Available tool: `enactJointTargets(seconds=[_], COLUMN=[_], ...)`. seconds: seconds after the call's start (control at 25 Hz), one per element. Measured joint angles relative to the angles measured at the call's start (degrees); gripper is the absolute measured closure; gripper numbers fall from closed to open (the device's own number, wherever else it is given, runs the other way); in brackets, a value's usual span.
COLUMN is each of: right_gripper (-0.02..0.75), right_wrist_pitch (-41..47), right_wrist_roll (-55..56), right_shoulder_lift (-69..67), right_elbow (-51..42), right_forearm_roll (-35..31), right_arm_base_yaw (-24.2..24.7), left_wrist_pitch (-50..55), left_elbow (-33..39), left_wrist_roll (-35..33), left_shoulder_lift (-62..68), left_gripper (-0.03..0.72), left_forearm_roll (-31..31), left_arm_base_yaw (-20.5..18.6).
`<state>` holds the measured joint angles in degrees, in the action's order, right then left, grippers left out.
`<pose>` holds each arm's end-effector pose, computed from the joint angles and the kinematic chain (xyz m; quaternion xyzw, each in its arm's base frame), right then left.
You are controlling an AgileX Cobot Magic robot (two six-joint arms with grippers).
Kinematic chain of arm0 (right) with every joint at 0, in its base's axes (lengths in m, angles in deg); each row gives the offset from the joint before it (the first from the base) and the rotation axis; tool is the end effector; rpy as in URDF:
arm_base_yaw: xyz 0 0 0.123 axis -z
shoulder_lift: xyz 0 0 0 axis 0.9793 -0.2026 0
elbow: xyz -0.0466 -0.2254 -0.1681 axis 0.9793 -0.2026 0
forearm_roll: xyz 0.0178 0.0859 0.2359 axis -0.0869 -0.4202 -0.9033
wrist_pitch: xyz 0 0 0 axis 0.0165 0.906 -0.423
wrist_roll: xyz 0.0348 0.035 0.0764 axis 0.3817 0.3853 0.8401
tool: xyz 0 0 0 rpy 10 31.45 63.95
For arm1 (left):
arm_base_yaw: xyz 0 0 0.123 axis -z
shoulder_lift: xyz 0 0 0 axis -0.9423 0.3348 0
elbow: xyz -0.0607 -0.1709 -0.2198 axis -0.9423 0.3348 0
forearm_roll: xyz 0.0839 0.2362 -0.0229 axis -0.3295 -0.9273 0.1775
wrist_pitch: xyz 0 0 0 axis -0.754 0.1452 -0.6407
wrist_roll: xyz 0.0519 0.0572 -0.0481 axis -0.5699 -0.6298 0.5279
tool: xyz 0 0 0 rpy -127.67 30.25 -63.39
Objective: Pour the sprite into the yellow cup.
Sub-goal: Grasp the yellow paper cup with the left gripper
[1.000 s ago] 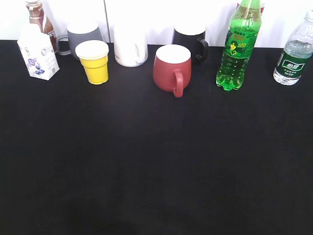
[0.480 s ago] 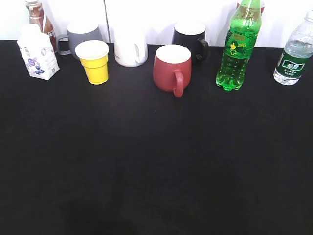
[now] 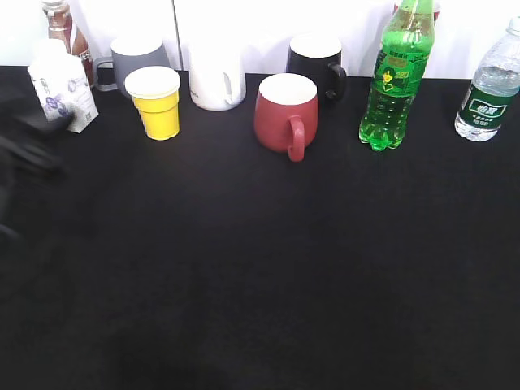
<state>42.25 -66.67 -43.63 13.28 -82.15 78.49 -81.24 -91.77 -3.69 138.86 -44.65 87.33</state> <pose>-0.0056 0.0024 0.2802 0.0040 0.8455 0.0168 0.5338 0.2245 -0.0734 0.1987 0.1374 0.7315 -0.1092 0.6589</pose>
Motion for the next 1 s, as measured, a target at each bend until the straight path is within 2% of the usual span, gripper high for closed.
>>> enactJointTargets(seconds=[0.08, 0.16, 0.32, 0.52, 0.8, 1.0], right_gripper=[0.153, 0.153, 0.153, 0.153, 0.153, 0.153], right_wrist_pitch=[0.0, 0.0, 0.0, 0.0, 0.0, 0.0], right_wrist_roll=[0.0, 0.0, 0.0, 0.0, 0.0, 0.0], right_shoulder_lift=[0.0, 0.0, 0.0, 0.0, 0.0, 0.0], right_elbow=[0.0, 0.0, 0.0, 0.0, 0.0, 0.0], right_forearm_roll=[0.0, 0.0, 0.0, 0.0, 0.0, 0.0], right_arm_base_yaw=[0.0, 0.0, 0.0, 0.0, 0.0, 0.0], left_wrist_pitch=[-1.2, -2.3, -3.9, -3.7, 2.2, 2.0], left_elbow=[-2.7, -6.1, -15.5, -26.1, -42.2, -48.2], left_wrist_roll=[0.0, 0.0, 0.6, 2.1, 2.2, 2.2], left_shoulder_lift=[7.3, 14.2, 26.7, 36.2, 46.2, 50.6], left_gripper=[0.058, 0.044, 0.041, 0.041, 0.04, 0.048], left_forearm_roll=[-2.5, -3.0, -3.2, -3.2, -2.5, -1.7], left_arm_base_yaw=[0.9, 0.9, 0.9, 0.9, 0.9, 0.9])
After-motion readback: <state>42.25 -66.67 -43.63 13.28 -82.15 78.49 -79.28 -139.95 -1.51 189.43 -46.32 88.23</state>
